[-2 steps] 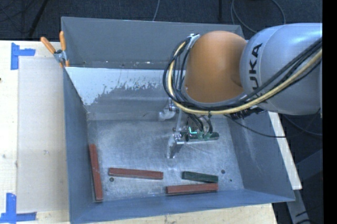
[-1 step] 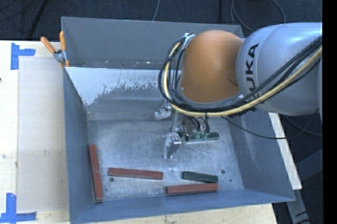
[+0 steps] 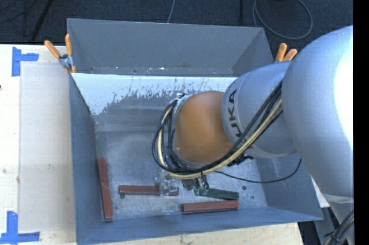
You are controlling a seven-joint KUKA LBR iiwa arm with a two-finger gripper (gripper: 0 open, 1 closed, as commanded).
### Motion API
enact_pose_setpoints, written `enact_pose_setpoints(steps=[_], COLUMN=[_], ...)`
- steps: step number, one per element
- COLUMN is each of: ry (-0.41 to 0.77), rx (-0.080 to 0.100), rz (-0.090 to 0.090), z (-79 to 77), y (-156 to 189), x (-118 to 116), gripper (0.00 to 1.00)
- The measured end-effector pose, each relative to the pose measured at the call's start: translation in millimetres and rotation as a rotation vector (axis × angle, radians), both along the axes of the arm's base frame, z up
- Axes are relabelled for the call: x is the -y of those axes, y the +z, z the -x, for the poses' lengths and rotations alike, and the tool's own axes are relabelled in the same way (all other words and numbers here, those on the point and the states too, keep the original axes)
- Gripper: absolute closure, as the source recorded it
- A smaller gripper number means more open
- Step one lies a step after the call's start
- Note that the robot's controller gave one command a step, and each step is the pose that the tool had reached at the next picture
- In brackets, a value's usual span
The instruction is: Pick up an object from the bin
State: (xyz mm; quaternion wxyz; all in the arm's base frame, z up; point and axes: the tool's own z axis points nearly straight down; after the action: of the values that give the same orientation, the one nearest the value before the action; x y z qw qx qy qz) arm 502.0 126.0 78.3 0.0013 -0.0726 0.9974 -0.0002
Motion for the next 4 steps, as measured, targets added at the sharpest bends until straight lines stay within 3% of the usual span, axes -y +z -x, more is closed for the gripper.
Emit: enact_pose_setpoints(steps=[1, 2, 3, 4], ry=[-0.004, -0.004, -0.138, -0.139], rx=[0.026, 0.025, 0.009, 0.009], rz=[-0.008, -0.008, -0.004, -0.005], z=[-5.4, -5.1, 8.4, 8.4], y=[-0.5, -0.6, -0.1, -0.1], x=[-1.2, -1.2, -64.4, -64.4], gripper=[0.00, 0.00, 1.00, 1.00])
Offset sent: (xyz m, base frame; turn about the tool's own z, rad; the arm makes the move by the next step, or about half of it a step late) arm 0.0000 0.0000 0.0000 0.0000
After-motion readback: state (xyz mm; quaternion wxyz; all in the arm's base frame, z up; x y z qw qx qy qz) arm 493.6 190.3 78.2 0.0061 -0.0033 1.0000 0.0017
